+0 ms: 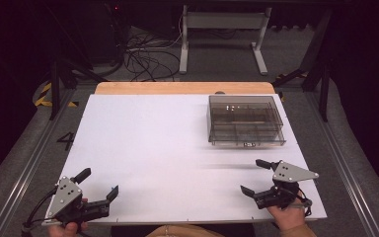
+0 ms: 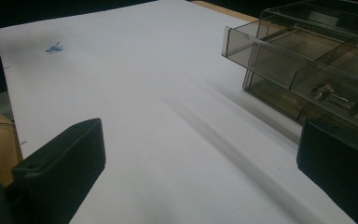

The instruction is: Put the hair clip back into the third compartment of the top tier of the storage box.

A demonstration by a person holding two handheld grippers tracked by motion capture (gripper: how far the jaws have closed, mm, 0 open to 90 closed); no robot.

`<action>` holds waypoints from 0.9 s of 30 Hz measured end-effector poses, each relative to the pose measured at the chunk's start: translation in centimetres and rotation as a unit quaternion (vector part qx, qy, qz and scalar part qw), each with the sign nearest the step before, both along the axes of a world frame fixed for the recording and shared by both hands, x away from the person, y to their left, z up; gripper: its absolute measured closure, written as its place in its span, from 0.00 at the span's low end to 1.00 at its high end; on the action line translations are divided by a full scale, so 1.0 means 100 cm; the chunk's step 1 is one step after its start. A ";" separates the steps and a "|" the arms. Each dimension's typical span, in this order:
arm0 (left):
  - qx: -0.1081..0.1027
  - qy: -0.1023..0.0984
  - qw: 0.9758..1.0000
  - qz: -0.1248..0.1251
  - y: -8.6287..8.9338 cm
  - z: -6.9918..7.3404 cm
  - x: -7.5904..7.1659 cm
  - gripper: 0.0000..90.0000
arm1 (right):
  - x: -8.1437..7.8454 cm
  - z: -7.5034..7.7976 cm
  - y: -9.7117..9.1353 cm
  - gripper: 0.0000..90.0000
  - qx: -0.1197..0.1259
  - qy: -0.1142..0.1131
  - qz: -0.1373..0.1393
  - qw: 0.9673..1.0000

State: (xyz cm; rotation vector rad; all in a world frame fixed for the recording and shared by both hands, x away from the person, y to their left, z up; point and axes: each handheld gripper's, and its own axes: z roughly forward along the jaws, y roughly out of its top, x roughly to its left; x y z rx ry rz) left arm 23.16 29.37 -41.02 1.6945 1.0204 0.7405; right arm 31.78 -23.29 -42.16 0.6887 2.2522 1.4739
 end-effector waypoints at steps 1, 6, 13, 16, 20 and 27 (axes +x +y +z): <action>0.000 0.000 1.000 0.000 0.000 0.000 0.000 0.02 | 0.000 0.000 0.000 0.02 0.000 0.000 0.000 1.000; 0.001 -0.001 1.000 0.000 -0.001 0.000 0.001 0.02 | 0.000 0.000 0.000 0.02 -0.001 0.000 -0.001 1.000; -0.002 0.000 1.000 -0.001 0.000 0.000 0.001 0.02 | 0.000 0.000 0.000 0.02 -0.002 0.001 -0.001 1.000; -0.001 0.001 1.000 -0.001 0.000 0.000 0.001 0.02 | 0.000 0.001 0.001 0.02 -0.003 0.001 -0.001 1.000; -0.001 0.000 1.000 -0.001 0.000 0.000 0.001 0.02 | 0.000 0.000 0.001 0.02 -0.004 0.003 -0.002 1.000; -0.001 0.000 1.000 0.000 0.000 0.000 0.001 0.02 | 0.000 0.002 0.004 0.02 -0.006 0.002 0.002 1.000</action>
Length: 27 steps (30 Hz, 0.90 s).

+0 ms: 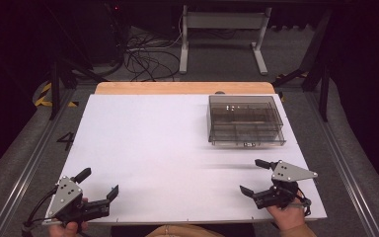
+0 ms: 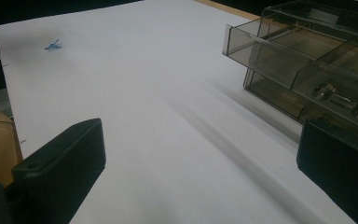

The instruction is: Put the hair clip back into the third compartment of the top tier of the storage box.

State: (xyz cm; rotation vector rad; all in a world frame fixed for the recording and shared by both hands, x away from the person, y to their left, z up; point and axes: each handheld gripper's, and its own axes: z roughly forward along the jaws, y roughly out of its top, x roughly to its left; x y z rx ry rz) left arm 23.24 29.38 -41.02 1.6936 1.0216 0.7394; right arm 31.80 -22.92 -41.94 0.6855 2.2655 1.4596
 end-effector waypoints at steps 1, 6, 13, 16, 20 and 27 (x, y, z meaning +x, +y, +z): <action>-0.001 -0.001 1.000 0.000 0.000 0.000 0.000 0.02 | 0.000 0.001 0.001 0.02 -0.001 0.000 0.002 1.000; -0.002 -0.001 1.000 0.002 0.001 0.000 0.000 0.02 | 0.001 0.004 0.007 0.02 -0.002 0.001 0.010 1.000; -0.001 -0.001 1.000 0.002 0.001 0.000 0.000 0.02 | 0.006 0.010 0.026 0.02 -0.005 0.012 0.029 0.999; -0.003 0.000 1.000 0.002 0.001 0.000 0.000 0.02 | 0.008 0.011 0.035 0.02 -0.008 0.014 0.038 0.999; -0.002 0.000 1.000 0.001 0.002 0.000 0.000 0.02 | 0.011 0.013 0.046 0.02 -0.009 0.017 0.052 0.998; -0.001 -0.001 1.000 0.002 0.001 0.000 0.000 0.02 | 0.013 0.016 0.059 0.02 -0.012 0.019 0.067 0.997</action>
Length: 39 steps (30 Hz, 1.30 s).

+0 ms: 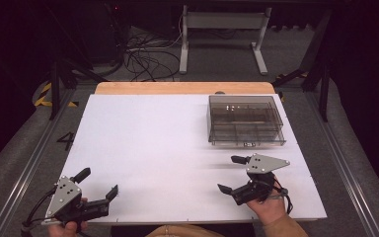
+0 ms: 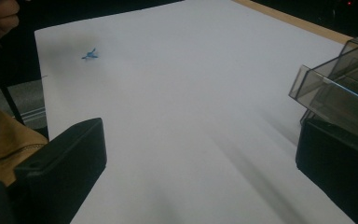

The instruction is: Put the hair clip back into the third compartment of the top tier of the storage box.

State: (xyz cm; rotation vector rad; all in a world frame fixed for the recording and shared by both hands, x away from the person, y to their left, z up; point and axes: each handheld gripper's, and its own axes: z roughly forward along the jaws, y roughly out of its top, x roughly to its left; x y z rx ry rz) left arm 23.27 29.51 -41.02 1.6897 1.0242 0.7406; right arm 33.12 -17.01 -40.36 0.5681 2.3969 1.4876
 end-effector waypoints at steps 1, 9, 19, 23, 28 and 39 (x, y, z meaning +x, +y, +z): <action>-0.001 0.000 1.000 0.000 0.000 0.000 0.000 0.02 | 0.000 0.000 0.002 0.02 -0.001 0.000 0.002 1.000; -0.001 0.000 1.000 -0.001 0.000 0.000 0.000 0.02 | 0.002 0.002 0.015 0.02 -0.005 0.001 0.015 1.000; -0.004 0.002 1.000 -0.001 0.000 0.000 0.000 0.02 | 0.003 0.003 0.023 0.02 -0.008 0.002 0.023 1.000; -0.005 0.001 1.000 -0.001 0.000 0.000 0.000 0.02 | 0.003 0.004 0.029 0.03 -0.008 0.003 0.030 0.999; -0.011 0.001 1.000 0.000 0.002 0.001 0.000 0.02 | 0.004 0.005 0.037 0.03 -0.006 0.005 0.039 0.999; -0.025 0.000 1.000 0.006 0.007 0.000 -0.002 0.02 | 0.008 0.009 0.071 0.06 0.001 0.014 0.079 0.997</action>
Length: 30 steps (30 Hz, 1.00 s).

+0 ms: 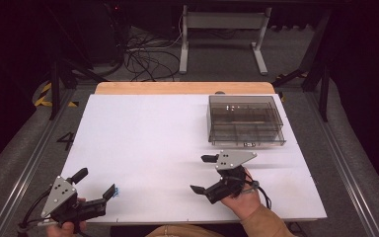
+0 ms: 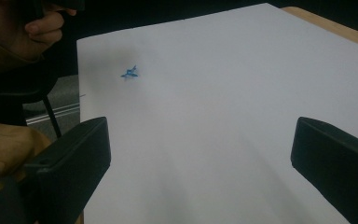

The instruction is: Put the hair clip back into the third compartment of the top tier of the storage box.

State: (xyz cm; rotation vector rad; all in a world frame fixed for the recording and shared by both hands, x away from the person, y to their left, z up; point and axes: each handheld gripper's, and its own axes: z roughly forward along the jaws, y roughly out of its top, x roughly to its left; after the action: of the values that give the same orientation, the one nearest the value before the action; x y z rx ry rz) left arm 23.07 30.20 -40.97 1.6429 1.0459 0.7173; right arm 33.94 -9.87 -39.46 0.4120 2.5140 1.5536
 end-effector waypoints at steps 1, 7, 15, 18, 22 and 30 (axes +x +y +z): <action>-0.002 0.001 1.000 0.001 0.000 0.000 0.000 0.02 | 0.000 0.000 0.004 0.06 0.000 0.000 0.004 1.000; -0.010 -0.001 1.000 0.001 0.003 0.000 -0.001 0.02 | 0.005 -0.001 0.029 0.06 0.000 0.009 0.025 1.000; -0.019 -0.001 1.000 0.004 0.006 0.001 0.000 0.02 | 0.011 -0.003 0.053 0.06 0.002 0.023 0.039 0.999; -0.024 -0.001 1.000 0.006 0.007 0.001 0.000 0.02 | 0.013 -0.005 0.065 0.07 0.001 0.027 0.046 0.999; -0.028 -0.001 1.000 0.007 0.009 0.001 0.000 0.02 | 0.014 -0.007 0.073 0.07 0.000 0.030 0.051 0.998; -0.033 -0.002 0.999 0.007 0.010 0.000 0.000 0.02 | 0.016 -0.011 0.097 0.08 -0.004 0.031 0.069 0.997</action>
State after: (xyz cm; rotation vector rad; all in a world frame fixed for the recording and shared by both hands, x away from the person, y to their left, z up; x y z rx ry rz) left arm 23.09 31.23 -40.92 1.5785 1.0683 0.6865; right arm 35.56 -0.17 -40.57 0.2967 2.6460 1.6010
